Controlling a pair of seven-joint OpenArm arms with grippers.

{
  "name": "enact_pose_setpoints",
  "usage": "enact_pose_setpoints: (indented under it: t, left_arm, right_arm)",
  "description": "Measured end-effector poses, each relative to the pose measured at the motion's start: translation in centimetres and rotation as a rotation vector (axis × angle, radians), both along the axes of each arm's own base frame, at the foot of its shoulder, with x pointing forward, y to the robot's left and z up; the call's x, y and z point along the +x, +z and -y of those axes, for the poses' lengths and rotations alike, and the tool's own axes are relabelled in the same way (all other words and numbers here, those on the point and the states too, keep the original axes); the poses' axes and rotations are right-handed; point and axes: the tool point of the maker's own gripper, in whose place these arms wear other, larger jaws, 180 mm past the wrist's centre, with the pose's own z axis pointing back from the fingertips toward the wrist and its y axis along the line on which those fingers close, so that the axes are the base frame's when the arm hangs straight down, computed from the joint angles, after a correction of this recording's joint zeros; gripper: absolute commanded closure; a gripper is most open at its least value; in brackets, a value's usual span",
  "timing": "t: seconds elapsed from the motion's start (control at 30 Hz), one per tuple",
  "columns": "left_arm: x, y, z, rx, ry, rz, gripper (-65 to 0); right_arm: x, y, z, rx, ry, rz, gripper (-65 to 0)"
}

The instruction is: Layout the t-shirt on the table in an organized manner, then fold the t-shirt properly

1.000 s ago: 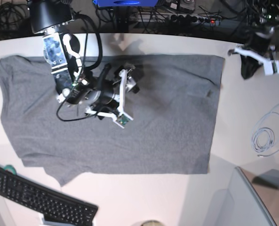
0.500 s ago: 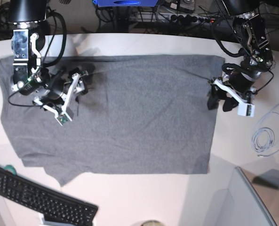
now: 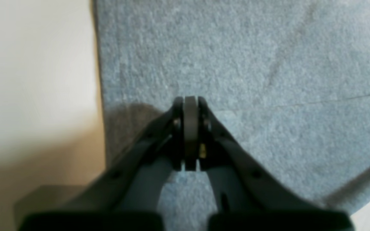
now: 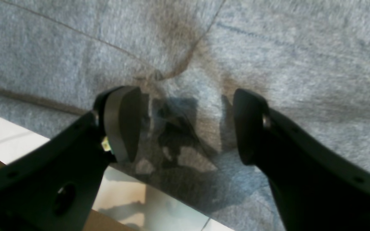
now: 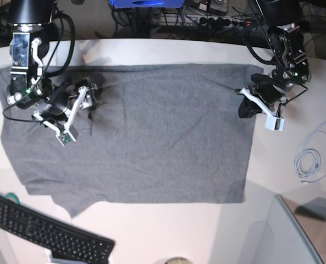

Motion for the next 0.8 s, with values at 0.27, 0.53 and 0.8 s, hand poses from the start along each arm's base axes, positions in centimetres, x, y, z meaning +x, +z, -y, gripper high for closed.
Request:
enact_pose_setpoints:
  t: [0.27, 0.53, 0.8]
  left_arm:
    - [0.0, 0.1, -0.3, 0.005, 0.002, 0.001, 0.0]
    - [1.4, 0.8, -0.7, 0.007, 0.040, 0.027, 0.0]
    - [2.9, 1.6, -1.2, 0.010, 0.085, 0.052, 0.0]
  right_arm:
    - [0.0, 0.0, 0.0, 0.001, 0.000, -0.001, -41.0]
    - [0.0, 0.0, 0.0, 0.002, 0.000, -0.001, -41.0]
    - [-0.6, -0.3, -0.3, 0.024, -0.007, 0.018, -41.0]
